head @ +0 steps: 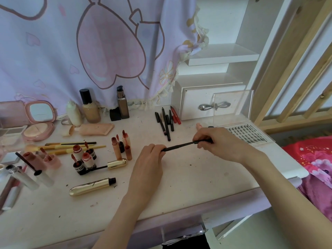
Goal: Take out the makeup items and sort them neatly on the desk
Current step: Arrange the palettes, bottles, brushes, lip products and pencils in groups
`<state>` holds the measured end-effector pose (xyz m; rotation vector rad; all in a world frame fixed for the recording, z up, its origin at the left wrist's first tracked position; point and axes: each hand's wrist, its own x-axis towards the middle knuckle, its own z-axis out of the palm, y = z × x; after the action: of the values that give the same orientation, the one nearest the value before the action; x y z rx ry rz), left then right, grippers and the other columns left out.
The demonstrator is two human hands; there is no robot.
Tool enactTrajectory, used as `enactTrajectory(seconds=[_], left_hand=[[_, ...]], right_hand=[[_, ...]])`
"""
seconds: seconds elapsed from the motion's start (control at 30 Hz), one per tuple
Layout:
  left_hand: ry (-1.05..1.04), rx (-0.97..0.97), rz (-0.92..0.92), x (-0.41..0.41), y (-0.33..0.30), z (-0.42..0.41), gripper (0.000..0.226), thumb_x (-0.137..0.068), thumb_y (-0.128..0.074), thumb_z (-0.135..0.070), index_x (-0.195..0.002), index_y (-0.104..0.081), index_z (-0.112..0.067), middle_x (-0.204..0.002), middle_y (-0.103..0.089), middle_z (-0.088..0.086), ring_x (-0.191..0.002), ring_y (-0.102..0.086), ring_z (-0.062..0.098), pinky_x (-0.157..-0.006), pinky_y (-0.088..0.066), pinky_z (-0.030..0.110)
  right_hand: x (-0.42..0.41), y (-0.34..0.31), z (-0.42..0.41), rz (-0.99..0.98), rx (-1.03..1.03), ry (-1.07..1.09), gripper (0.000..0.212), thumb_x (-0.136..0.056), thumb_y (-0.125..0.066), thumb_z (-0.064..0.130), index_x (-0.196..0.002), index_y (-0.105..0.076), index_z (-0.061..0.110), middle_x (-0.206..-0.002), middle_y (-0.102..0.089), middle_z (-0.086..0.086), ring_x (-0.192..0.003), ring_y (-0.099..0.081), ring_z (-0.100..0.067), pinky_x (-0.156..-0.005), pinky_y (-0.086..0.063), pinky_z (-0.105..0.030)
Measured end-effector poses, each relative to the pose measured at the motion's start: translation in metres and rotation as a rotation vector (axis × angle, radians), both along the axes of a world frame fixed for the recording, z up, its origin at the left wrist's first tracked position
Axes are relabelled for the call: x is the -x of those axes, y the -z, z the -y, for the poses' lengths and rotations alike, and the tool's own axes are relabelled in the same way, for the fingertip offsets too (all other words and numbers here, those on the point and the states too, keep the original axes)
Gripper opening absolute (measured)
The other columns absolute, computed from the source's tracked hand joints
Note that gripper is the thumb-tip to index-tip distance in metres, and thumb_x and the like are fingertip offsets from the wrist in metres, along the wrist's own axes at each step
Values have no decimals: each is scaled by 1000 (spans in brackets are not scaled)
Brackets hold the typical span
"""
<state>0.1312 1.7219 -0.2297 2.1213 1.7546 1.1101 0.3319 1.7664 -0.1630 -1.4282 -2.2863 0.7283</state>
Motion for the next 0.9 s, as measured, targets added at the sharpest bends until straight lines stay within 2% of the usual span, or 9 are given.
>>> enactTrajectory(seconds=[0.07,0.1,0.17,0.37,0.53,0.67,0.77,0.83,0.9], left_hand=[[-35,34,20,-1,0,-1,27,-98,-41,-15,-119,-56,-11,-102,-57,3,-91,-48,14,-75,-31,16],[-57,52,32,-2,0,-1,27,-98,-40,-17,-120,-54,-12,-100,-56,1,-88,-48,13,-72,-31,17],[-105,85,60,-5,0,-3,26,-99,-37,-22,-121,-50,-16,-92,-53,-2,-78,-48,12,-63,-33,19],[-309,113,198,-19,-6,-32,20,-99,-35,-22,-117,-39,-16,-67,-51,-1,-54,-46,11,-43,-26,20],[-473,159,213,-15,-7,-59,20,-99,-33,-19,-117,-37,-11,-77,-58,7,-65,-55,21,-49,-42,31],[-515,228,103,-12,-5,-81,14,-97,-35,-14,-110,-41,-11,-80,-56,7,-68,-53,20,-45,-34,28],[-498,219,42,-14,-5,-92,13,-95,-37,-11,-106,-44,-8,-84,-58,10,-77,-53,24,-59,-43,34],[-476,191,8,-14,-5,-97,12,-94,-38,-11,-103,-45,-7,-90,-60,12,-83,-53,27,-70,-44,36],[-472,177,-21,-13,-3,-102,13,-95,-39,-14,-104,-46,-9,-96,-59,10,-90,-52,26,-76,-41,35]], right_hand=[[-7,-4,-2,-68,-33,94,24,-86,-60,6,-80,-59,29,-89,-72,1,-80,-56,19,-63,-35,1],[-9,-5,-2,-117,-57,149,23,-85,-61,6,-80,-60,28,-80,-71,4,-60,-56,14,-55,-37,-1],[-8,-3,-5,-202,-94,251,17,-84,-62,8,-81,-59,25,-68,-68,12,-45,-52,6,-47,-37,-6],[22,16,-17,-331,-140,438,17,-84,-65,24,-72,-53,27,-61,-67,15,-64,-57,6,-52,-36,-10],[52,19,-41,-418,-58,419,18,-84,-63,21,-72,-52,30,-62,-66,14,-63,-56,4,-50,-37,-5],[70,18,-65,-421,66,414,14,-86,-51,14,-84,-51,27,-82,-71,6,-78,-57,-4,-66,-42,-18],[82,15,-81,-451,146,398,15,-84,-51,7,-88,-49,21,-96,-69,-3,-73,-54,-8,-53,-37,-13],[88,15,-90,-471,172,378,19,-83,-51,0,-90,-49,18,-99,-67,-7,-80,-59,-15,-53,-41,-15],[92,17,-97,-486,179,365,21,-83,-47,-4,-89,-48,17,-92,-68,-8,-62,-62,-10,-46,-42,-16]])
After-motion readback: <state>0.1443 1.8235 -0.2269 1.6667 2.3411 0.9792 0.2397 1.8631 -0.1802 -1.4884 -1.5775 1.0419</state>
